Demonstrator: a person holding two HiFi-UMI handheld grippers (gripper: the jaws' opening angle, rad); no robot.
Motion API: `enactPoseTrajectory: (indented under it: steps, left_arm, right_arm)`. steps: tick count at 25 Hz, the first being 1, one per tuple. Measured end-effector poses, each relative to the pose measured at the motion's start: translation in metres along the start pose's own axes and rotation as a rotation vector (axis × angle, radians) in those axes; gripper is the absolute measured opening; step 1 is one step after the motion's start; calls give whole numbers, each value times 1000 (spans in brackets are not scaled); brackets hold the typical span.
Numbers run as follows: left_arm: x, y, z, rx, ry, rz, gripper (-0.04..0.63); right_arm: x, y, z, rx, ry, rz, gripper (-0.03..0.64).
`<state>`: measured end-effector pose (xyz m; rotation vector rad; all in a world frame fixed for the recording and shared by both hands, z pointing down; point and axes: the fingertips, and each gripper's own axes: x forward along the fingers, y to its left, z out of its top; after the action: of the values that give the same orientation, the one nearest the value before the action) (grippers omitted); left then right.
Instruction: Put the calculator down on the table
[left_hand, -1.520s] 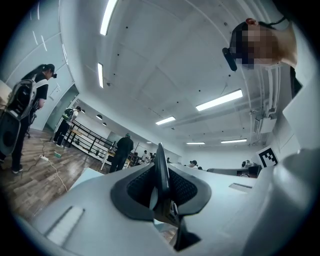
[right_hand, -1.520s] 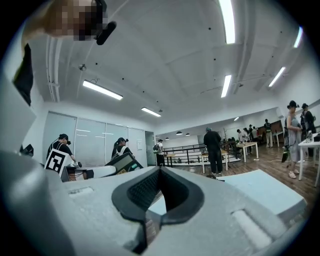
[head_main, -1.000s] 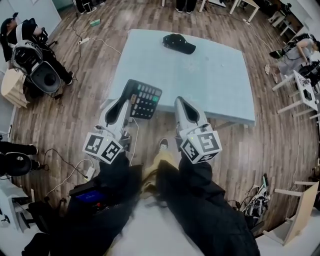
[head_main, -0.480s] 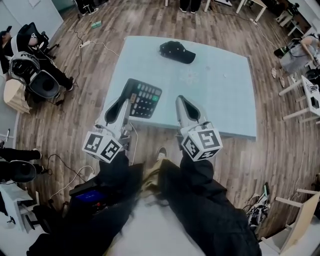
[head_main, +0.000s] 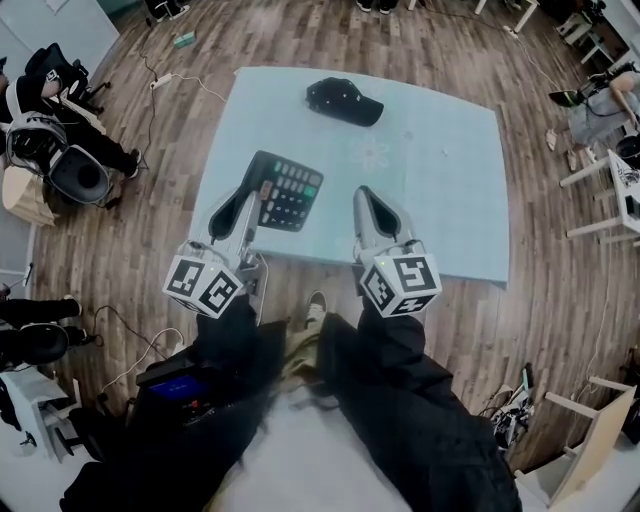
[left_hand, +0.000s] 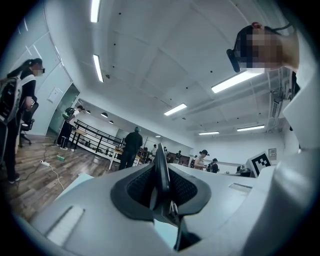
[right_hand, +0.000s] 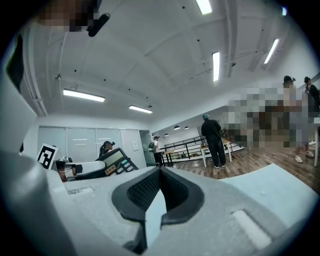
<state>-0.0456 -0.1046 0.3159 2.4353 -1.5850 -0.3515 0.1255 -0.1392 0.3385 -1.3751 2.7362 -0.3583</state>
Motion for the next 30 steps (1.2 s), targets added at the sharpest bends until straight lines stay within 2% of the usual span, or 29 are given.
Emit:
enactPoseTrajectory:
  steps: [12,19,24,30]
  left_arm:
    - [37,10,-36,-45,91,-19,61]
    - [38,26,-58,-91,127,-34,61]
    - [28,61,-76,-133,167,0,61]
    - [17,94,-110,-227,218,58,61]
  right_arm:
    - [6,-29,-24,27,29,-55,0]
    - [17,-28,-50,-12,73,-77,0]
    - [39,-17,-78,-12,146,-82,0]
    - [52,-9,-117,11,242,-75,2]
